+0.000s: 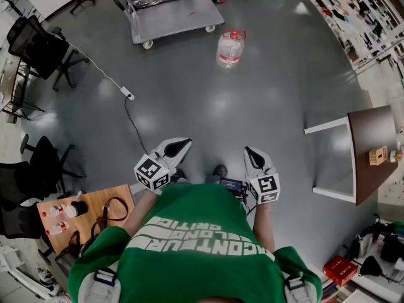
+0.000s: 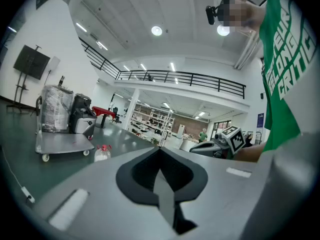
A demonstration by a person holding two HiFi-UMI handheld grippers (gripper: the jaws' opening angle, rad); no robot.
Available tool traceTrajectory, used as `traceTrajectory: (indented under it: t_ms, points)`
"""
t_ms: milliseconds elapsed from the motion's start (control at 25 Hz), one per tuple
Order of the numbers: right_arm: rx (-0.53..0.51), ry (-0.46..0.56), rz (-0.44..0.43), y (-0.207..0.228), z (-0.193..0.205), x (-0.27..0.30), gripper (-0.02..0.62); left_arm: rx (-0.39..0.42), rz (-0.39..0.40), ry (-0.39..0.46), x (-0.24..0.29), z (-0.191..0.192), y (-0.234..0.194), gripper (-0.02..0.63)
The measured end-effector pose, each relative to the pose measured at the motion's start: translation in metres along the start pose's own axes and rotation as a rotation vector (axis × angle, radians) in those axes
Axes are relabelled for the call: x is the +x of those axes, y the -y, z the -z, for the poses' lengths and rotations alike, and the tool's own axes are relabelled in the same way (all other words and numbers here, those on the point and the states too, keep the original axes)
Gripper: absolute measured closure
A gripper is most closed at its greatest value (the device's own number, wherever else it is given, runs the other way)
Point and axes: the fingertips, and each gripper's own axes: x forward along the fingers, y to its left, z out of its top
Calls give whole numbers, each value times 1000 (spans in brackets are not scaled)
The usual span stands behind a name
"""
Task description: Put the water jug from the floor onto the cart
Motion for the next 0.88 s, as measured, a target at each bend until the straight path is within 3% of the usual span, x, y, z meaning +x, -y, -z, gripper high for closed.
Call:
traceTrajectory:
  t_ms: [320, 880]
  points:
    - [12, 15, -39, 2, 1, -6, 603, -11, -7, -7, 6, 4, 12, 592]
    - [67, 64, -24, 47, 7, -24, 603, 15, 0, -31, 53, 11, 27, 592]
